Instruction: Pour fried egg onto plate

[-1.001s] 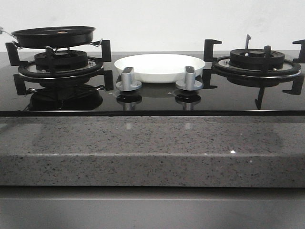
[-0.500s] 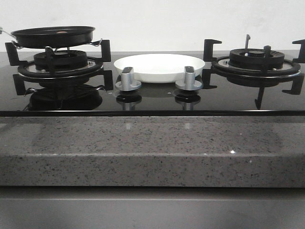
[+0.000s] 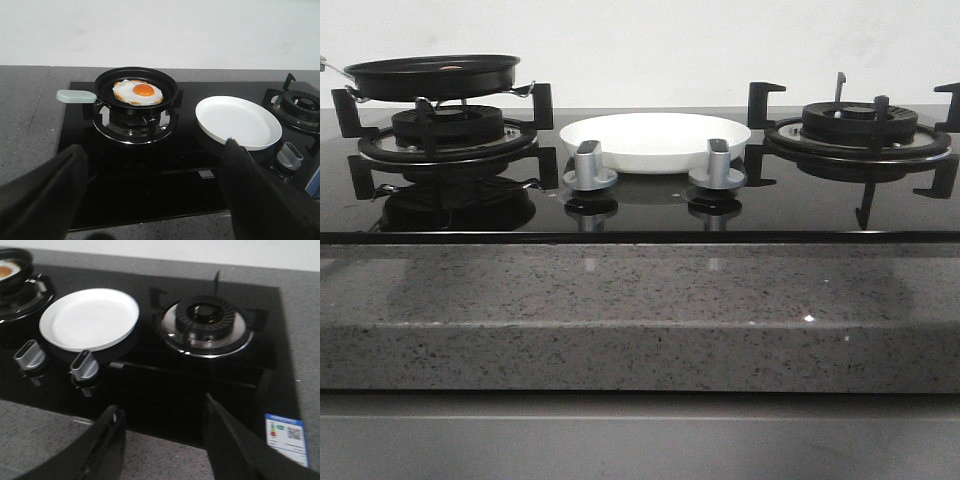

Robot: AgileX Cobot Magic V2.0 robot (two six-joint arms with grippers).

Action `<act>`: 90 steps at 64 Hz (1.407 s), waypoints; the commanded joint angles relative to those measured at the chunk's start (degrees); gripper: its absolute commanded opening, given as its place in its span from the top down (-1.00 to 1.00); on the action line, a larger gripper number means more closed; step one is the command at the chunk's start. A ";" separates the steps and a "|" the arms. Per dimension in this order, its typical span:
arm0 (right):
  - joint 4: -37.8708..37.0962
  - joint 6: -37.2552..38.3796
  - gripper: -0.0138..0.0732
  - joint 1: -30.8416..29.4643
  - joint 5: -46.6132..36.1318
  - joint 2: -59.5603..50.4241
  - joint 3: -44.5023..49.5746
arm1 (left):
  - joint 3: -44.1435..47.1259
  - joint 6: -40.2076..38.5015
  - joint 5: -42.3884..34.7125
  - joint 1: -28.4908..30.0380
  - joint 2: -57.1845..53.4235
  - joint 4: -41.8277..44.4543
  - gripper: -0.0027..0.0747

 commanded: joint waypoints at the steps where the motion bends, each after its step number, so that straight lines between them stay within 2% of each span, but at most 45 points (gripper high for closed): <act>1: 4.43 -3.42 -0.37 1.06 -0.74 6.36 -4.96 | -2.00 -0.06 -5.07 -0.42 0.98 -0.51 -0.48; 7: 4.83 -3.47 -0.61 2.57 2.04 13.21 -9.05 | -2.00 -0.06 -5.07 -0.42 0.98 -0.51 -0.48; 10: 4.93 -3.47 -0.64 3.52 3.35 17.08 -11.50 | -2.00 -0.06 -5.07 -0.42 0.98 -0.51 -0.48; 29: 4.71 -3.21 -0.62 11.62 6.56 39.14 -26.26 | -2.00 -0.06 -5.07 -0.42 0.98 -0.51 -0.48; 44: 2.69 3.30 -0.61 11.69 11.95 53.63 -39.37 | -2.00 -0.06 -5.07 -0.42 0.98 -0.51 -0.48; 52: -1.01 7.27 -0.43 11.69 16.15 61.32 -47.66 | -2.00 -0.06 -5.07 -0.42 0.98 -0.51 -0.48; 63: -1.11 8.74 -0.33 11.69 21.52 69.42 -56.80 | -2.00 -0.06 -5.07 -0.42 0.98 -0.51 -0.48; 90: -1.18 11.23 -0.33 11.64 28.36 82.91 -73.42 | -2.00 -0.06 -5.07 -0.42 0.98 -0.51 -0.48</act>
